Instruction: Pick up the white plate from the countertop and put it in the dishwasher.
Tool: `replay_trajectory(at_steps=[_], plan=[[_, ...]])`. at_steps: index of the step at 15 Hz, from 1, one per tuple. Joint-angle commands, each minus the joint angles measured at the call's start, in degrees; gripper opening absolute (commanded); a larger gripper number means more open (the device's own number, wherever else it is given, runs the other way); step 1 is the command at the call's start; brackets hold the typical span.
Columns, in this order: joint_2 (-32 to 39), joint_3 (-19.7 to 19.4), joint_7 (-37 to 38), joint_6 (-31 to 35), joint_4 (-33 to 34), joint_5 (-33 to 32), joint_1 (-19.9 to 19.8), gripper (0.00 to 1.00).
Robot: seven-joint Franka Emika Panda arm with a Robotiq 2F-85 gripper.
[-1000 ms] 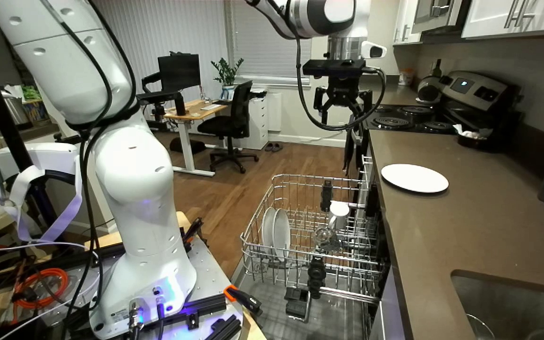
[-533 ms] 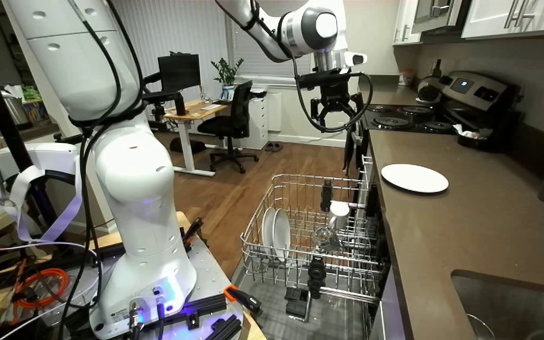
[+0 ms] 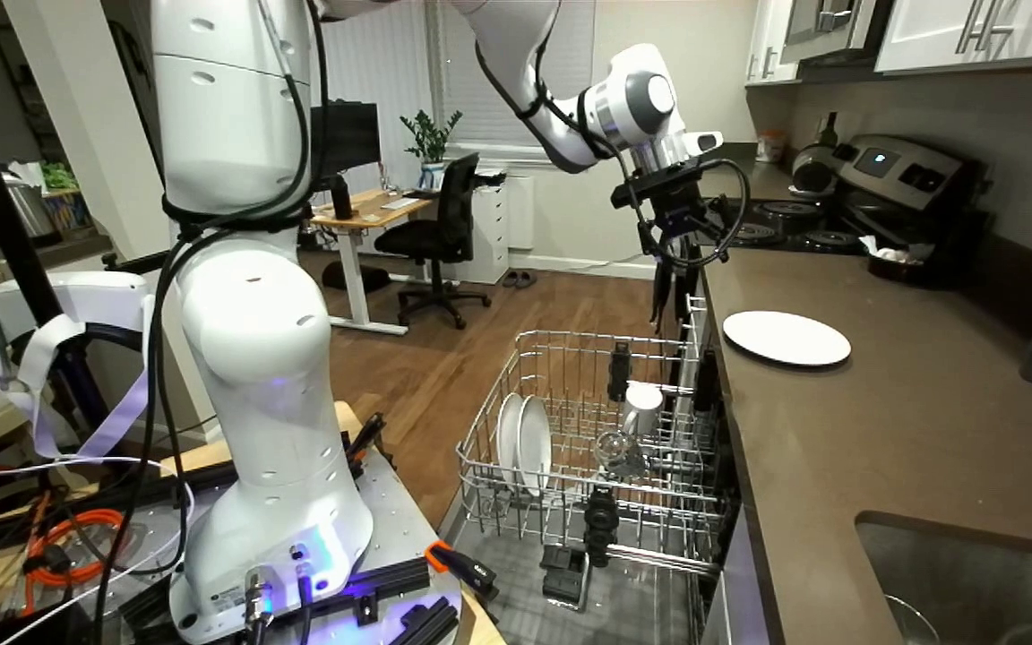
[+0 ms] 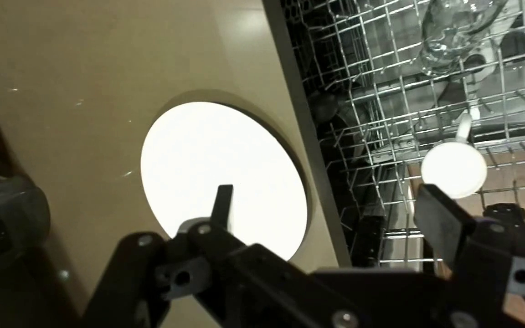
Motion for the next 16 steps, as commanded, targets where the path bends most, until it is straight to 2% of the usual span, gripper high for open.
replay_trajectory(at_steps=[1,6,7,11,16], plan=[[6.2,-2.0,3.5,-0.3,7.3,-3.5,1.7,1.0],[11.2,-4.3,6.4,0.4,13.1,-6.8,3.1,1.0],[8.4,-3.3,3.9,-0.1,9.9,-4.3,2.5,1.0],[10.5,-4.1,4.5,-0.1,12.2,-5.1,2.8,1.0],[11.3,-5.0,10.9,0.2,11.8,-9.2,5.5,1.0]])
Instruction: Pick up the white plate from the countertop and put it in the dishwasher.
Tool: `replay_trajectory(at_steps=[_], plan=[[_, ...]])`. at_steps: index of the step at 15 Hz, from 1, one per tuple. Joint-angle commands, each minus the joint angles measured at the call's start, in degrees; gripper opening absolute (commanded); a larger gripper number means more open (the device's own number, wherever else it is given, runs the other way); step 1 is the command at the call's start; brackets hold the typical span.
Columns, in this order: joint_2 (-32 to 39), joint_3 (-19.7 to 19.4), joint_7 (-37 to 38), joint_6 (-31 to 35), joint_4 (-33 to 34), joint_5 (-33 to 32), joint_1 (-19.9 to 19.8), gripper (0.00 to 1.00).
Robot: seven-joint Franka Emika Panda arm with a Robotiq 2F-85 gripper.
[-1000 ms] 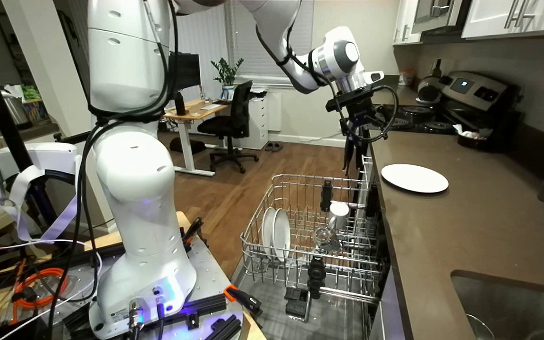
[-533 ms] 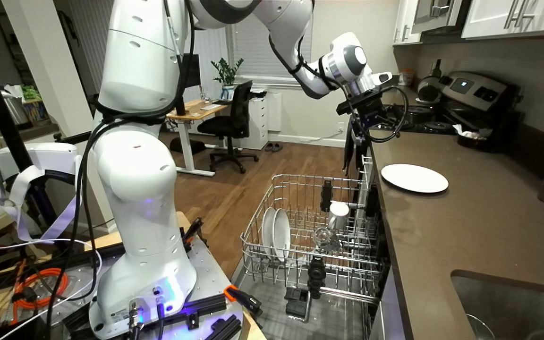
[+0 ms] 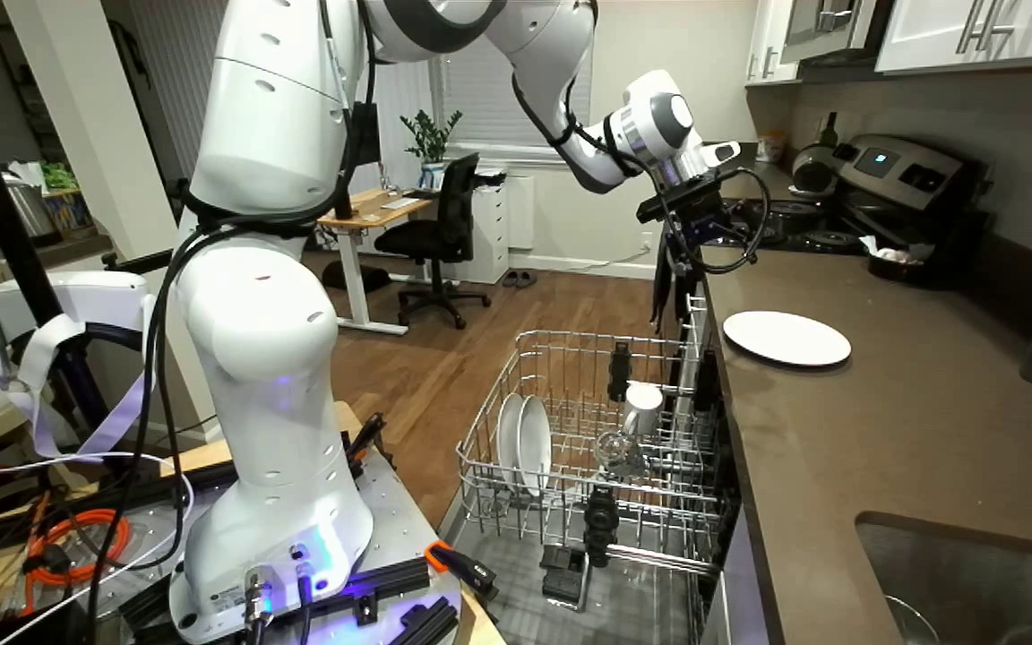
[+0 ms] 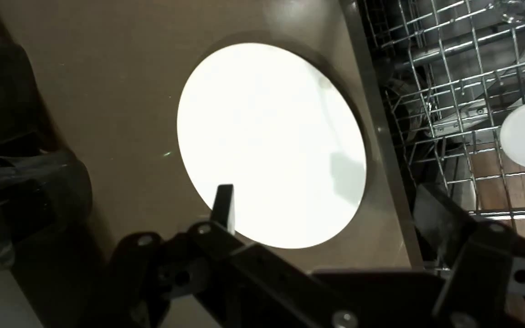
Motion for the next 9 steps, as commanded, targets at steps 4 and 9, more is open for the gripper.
replay_trajectory(at_steps=[4,9], plan=[[3.9,-2.9,12.8,0.4,2.4,-10.9,4.2,1.0],[9.0,-2.9,19.7,-3.1,6.1,-15.7,4.8,1.0]])
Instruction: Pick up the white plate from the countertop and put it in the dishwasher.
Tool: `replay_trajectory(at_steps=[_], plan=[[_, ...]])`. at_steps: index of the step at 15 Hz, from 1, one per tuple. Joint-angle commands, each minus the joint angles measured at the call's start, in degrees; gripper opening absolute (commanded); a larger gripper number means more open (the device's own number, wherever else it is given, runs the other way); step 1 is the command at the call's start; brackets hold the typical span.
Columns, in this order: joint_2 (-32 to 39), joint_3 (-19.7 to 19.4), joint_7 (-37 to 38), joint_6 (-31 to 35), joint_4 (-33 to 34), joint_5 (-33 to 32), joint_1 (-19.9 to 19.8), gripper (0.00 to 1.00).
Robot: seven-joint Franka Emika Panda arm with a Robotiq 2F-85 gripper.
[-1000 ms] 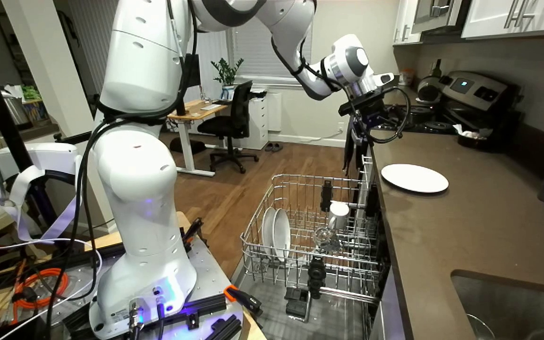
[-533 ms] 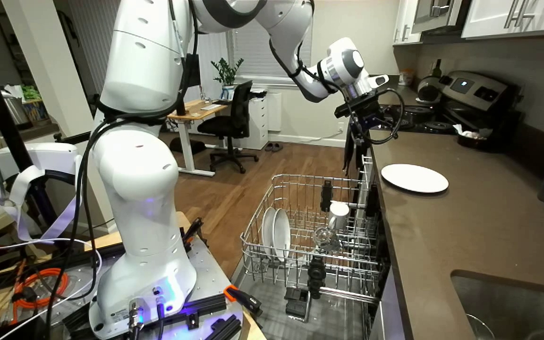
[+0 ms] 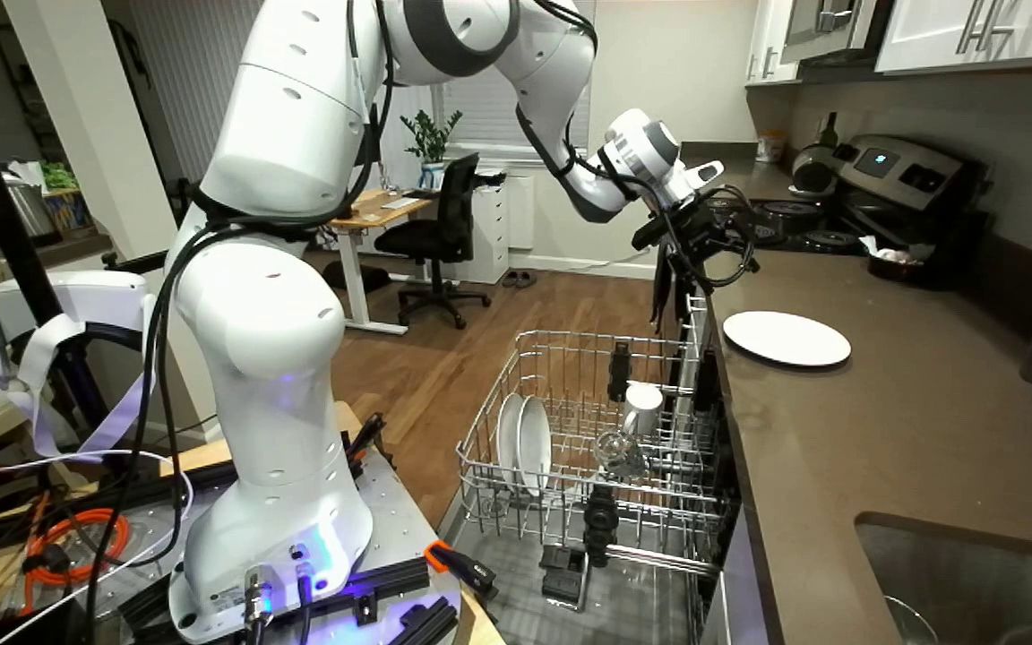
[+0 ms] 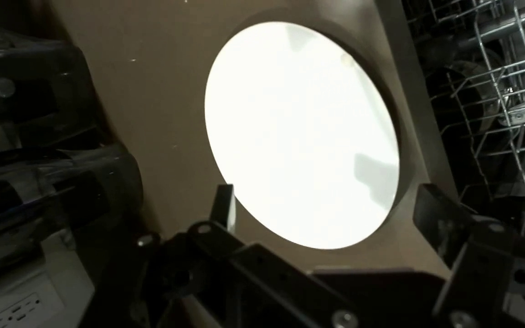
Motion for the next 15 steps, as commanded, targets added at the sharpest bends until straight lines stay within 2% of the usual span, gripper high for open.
replay_trajectory(at_steps=[1,8,15], plan=[[4.3,-0.1,2.9,-3.8,4.4,-1.2,0.6,1.0],[8.2,0.3,4.0,-10.5,8.8,-0.5,1.4,1.0],[10.9,0.5,4.3,-10.7,11.2,-1.3,2.2,1.0]])
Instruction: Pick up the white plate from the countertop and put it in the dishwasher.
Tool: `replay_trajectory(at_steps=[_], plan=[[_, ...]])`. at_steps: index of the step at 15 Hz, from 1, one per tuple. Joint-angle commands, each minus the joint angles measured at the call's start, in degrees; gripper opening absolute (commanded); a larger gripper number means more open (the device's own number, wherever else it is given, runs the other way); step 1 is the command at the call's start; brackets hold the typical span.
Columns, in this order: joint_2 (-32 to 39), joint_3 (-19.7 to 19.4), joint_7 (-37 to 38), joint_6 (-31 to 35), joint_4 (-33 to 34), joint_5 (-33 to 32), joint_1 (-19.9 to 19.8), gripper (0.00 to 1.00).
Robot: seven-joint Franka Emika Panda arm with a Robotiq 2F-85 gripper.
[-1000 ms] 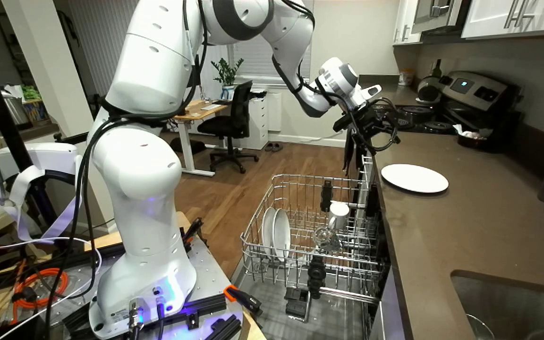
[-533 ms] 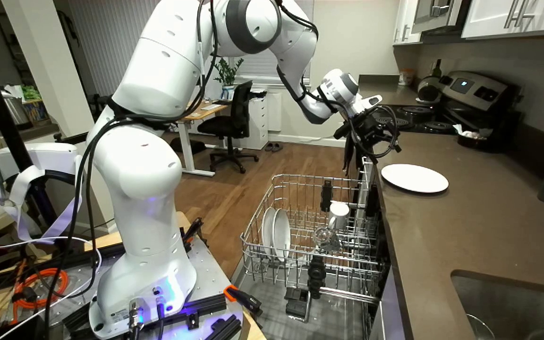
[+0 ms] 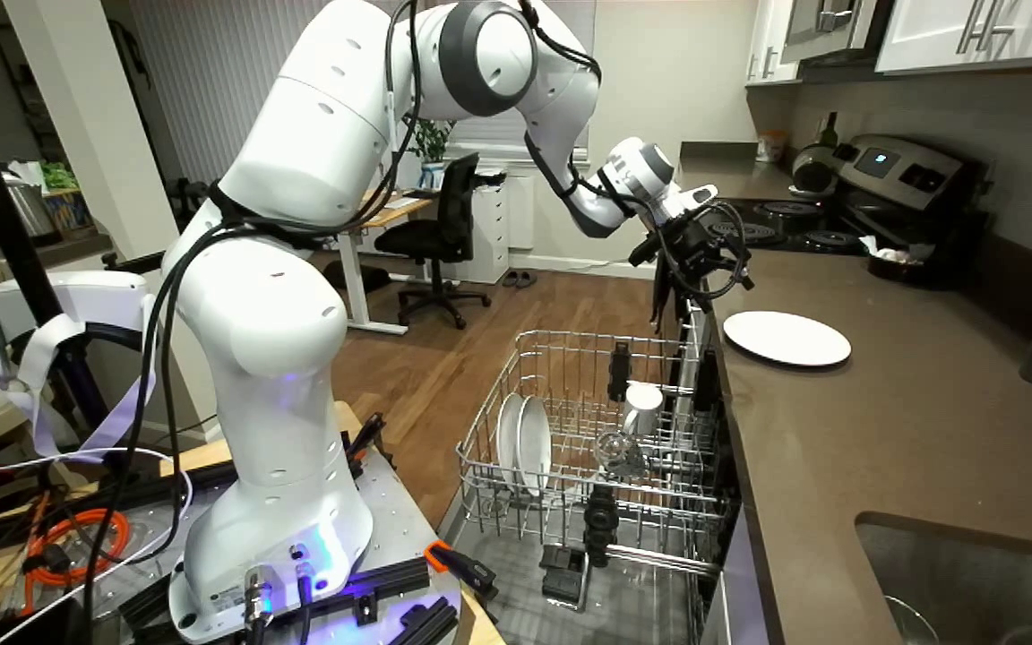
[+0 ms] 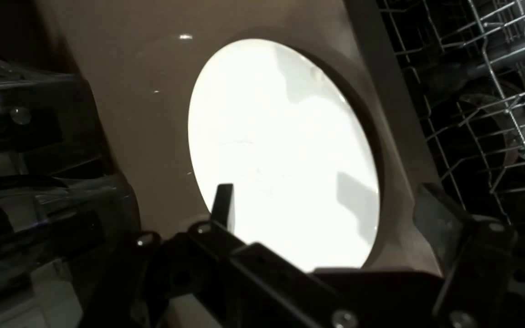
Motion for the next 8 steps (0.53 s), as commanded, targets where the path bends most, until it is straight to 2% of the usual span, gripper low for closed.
replay_trajectory(at_steps=[1,8], plan=[[2.4,-0.4,1.8,-0.9,2.6,-1.3,0.6,1.0],[4.5,-1.2,3.8,0.0,3.5,-3.4,0.9,1.0]])
